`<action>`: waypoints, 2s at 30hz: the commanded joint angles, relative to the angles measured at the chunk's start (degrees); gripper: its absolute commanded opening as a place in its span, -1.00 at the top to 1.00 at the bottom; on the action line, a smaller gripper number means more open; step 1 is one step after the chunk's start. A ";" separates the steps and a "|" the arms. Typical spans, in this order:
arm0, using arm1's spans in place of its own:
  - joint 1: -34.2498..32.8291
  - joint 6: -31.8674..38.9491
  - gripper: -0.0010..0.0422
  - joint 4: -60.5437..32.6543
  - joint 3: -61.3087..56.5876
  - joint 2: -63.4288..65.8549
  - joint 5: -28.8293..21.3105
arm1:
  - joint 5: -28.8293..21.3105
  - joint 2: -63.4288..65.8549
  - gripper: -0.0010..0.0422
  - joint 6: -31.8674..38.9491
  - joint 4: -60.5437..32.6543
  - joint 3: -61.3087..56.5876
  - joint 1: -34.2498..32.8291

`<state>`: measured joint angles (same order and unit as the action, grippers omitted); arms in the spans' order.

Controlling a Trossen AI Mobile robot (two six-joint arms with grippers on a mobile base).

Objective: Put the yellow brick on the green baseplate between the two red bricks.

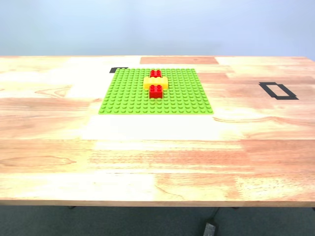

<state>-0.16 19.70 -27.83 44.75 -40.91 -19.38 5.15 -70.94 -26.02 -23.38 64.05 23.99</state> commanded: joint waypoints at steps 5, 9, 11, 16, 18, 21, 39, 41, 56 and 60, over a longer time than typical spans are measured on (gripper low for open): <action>0.04 -3.02 0.96 12.61 -9.46 4.02 0.04 | 0.11 20.81 0.92 14.14 13.57 -22.27 -7.76; 0.04 -9.20 0.96 20.22 -16.46 8.11 0.11 | -1.88 31.39 0.92 20.13 16.81 -30.73 -11.28; 0.04 -11.23 0.96 23.65 -19.78 10.51 2.10 | -4.66 35.98 0.92 23.12 18.03 -34.05 -12.24; 0.04 -12.92 0.96 27.89 -26.23 16.85 7.39 | -7.08 44.89 0.92 22.84 21.07 -41.27 -13.57; 0.02 -13.86 0.96 28.89 -28.41 19.08 7.39 | -7.13 47.50 0.94 23.74 21.09 -43.63 -13.57; 0.04 -15.52 0.96 28.22 -30.97 22.05 7.39 | -7.34 51.32 0.96 26.45 22.34 -47.41 -13.57; 0.04 -15.89 0.96 30.73 -42.66 36.57 11.78 | -17.18 70.86 0.96 28.59 22.47 -61.64 -13.70; 0.04 -15.87 0.96 30.86 -43.21 37.64 11.98 | -17.70 70.49 0.96 27.67 22.49 -61.94 -13.70; 0.04 -16.33 0.96 28.98 -44.33 39.45 16.46 | -18.36 70.84 0.96 25.81 22.56 -62.20 -21.38; 0.04 -16.35 0.96 28.96 -44.28 39.47 16.48 | -17.53 70.84 0.96 25.83 22.53 -62.23 -21.31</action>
<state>-0.14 3.29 1.15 0.51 -1.41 -2.90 -12.93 -0.10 -0.19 -0.86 1.85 2.50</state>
